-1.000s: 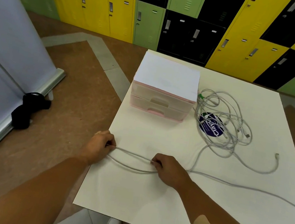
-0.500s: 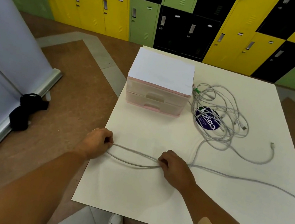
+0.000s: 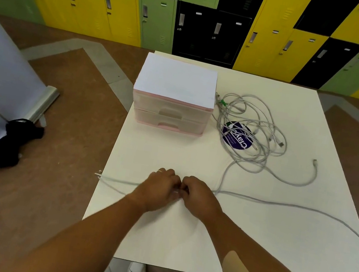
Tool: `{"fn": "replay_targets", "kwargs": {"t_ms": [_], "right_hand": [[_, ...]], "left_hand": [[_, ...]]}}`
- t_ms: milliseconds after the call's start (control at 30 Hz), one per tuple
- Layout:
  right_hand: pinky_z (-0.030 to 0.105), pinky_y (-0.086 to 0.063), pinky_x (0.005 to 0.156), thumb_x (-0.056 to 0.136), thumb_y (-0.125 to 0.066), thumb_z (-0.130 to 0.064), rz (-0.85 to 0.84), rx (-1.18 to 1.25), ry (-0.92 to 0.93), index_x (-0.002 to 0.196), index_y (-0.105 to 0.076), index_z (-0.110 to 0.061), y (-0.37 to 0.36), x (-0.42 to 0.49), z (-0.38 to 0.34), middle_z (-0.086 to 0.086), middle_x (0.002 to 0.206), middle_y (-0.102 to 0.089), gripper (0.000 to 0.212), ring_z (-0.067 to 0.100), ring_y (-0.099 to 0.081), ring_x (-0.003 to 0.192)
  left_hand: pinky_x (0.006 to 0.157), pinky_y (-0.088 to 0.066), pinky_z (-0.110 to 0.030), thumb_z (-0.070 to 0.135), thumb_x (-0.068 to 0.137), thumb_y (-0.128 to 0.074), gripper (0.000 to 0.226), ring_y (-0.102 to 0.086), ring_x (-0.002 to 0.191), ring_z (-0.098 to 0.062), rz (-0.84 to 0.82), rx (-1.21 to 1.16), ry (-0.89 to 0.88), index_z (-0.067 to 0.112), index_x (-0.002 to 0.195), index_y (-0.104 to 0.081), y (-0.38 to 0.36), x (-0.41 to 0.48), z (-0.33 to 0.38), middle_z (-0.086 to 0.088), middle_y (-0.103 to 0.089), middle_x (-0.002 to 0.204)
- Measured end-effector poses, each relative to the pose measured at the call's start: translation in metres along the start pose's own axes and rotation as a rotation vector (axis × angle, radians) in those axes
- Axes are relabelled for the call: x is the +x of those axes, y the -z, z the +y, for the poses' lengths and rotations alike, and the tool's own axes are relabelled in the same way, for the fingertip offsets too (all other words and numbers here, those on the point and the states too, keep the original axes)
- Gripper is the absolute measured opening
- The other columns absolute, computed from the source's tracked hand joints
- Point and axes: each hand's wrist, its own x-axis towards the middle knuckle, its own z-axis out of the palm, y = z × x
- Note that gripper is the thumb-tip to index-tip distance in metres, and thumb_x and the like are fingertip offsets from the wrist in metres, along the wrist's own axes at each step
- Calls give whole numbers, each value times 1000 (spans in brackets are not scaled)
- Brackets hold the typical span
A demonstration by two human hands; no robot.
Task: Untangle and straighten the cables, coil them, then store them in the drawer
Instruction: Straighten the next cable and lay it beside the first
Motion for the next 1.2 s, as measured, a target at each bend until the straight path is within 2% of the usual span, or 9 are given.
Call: {"fn": "replay_targets", "kwargs": {"t_ms": [100,233,300,433,600,667,867,1033,1200], "right_hand": [[34,-48,77,96,-55,-16,10,14,-7,93,-61,-11,2,2,2,3,96,-58,8,20,-57,87],[36,-48,76,99,-52,-18,7,13,8,97,-60,-16,3,-5,8,-2,97,-53,8,20,-57,85],[35,-45,70,98,-55,-28,21,-38,-10,89,-55,-19,8,-10,15,-4,90,-51,13,20,-55,79],[33,-34,60,90,-59,-56,45,-185,-153,68,-41,-23,32,-18,36,-5,72,-51,43,18,-48,67],[38,-46,68,100,-53,-37,63,-204,-85,86,-51,-19,35,-22,49,-2,90,-50,23,26,-57,76],[37,-46,70,101,-52,-33,75,-197,-89,91,-55,-16,35,-23,52,-1,93,-50,20,27,-59,77],[33,-38,65,98,-52,-50,91,-275,-204,81,-46,-18,42,-26,62,-3,82,-48,37,20,-51,73],[34,-42,65,102,-47,-30,135,-299,-159,98,-57,-13,44,-32,71,3,101,-52,20,27,-58,75],[36,-47,71,99,-52,-26,208,-233,-262,93,-57,-13,54,-46,91,2,95,-53,15,26,-58,79]], "left_hand": [[77,-35,-33,29,89,-64,9,-47,83,-17,169,-108,101,23,85,-62,-19,2,1,12,-50,83],[74,-32,-32,21,90,-62,10,-44,78,-16,226,-96,82,21,80,-60,-28,0,-2,13,-48,80],[74,-31,-33,19,90,-61,11,-44,80,-16,237,-80,64,21,80,-58,-30,-1,-2,12,-51,82],[74,-30,-34,16,90,-61,10,-46,82,-18,231,-62,55,21,82,-58,-31,0,-3,9,-53,85],[75,-27,-33,14,91,-59,13,-42,81,-15,234,-81,60,22,81,-56,-30,2,-2,13,-48,83],[76,-28,-32,13,91,-58,14,-42,81,-15,233,-94,67,21,81,-55,-30,1,-2,12,-50,83],[76,-29,-33,13,91,-59,13,-43,81,-15,220,-102,81,21,81,-56,-29,2,-2,11,-52,83],[81,-33,-34,15,93,-57,11,-46,84,-17,192,-97,104,20,83,-56,-28,2,-2,9,-53,85],[76,-30,-32,12,92,-57,14,-45,82,-17,194,-94,121,21,81,-56,-27,2,0,9,-52,83]]}}
